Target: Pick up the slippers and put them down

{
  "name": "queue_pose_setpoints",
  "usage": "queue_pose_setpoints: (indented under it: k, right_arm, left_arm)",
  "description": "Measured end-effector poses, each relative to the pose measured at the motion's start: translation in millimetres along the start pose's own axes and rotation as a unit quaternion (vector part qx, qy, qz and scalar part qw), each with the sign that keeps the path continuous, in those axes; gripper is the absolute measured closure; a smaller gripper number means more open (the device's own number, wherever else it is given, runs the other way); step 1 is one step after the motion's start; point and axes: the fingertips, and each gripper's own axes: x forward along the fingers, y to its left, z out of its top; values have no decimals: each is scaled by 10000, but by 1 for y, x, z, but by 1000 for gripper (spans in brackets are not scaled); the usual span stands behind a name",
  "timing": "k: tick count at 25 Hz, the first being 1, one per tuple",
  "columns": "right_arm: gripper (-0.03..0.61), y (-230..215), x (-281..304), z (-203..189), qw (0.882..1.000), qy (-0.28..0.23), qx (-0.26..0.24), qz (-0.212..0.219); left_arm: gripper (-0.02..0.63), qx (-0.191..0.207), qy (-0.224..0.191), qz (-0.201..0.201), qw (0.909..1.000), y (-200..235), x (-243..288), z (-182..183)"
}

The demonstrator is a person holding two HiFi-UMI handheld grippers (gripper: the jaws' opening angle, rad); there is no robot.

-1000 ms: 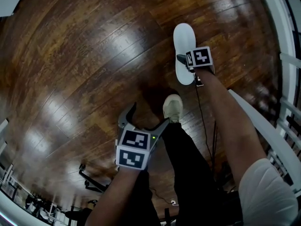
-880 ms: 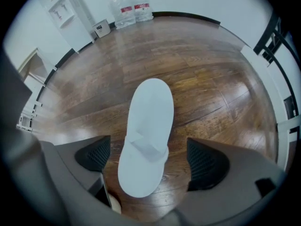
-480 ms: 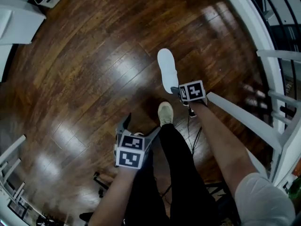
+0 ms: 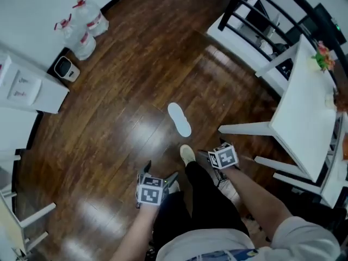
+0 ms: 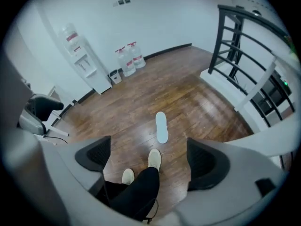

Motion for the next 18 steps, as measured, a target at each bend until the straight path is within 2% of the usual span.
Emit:
queue_pose_setpoints:
  k: [5, 10, 14, 18]
  right_arm:
    - [51, 2, -171, -19, 9947, -671, 669, -403]
    - [51, -4, -301, -54, 9835, -1188, 1047, -872]
    - [51, -4, -384, -102, 9754, -1439, 1261, -1093]
    - [52, 5, -436, -151, 9675, -1681, 1493, -1155]
  left_arm:
    - [126, 636, 1, -212, 9977, -48, -99, 17]
    - [126, 1133, -132, -527, 9921, -101, -162, 42]
    - [126, 1472, -223, -728, 9862, -160, -193, 52]
    - [126, 1905, -178, -939, 9770, -209, -204, 51]
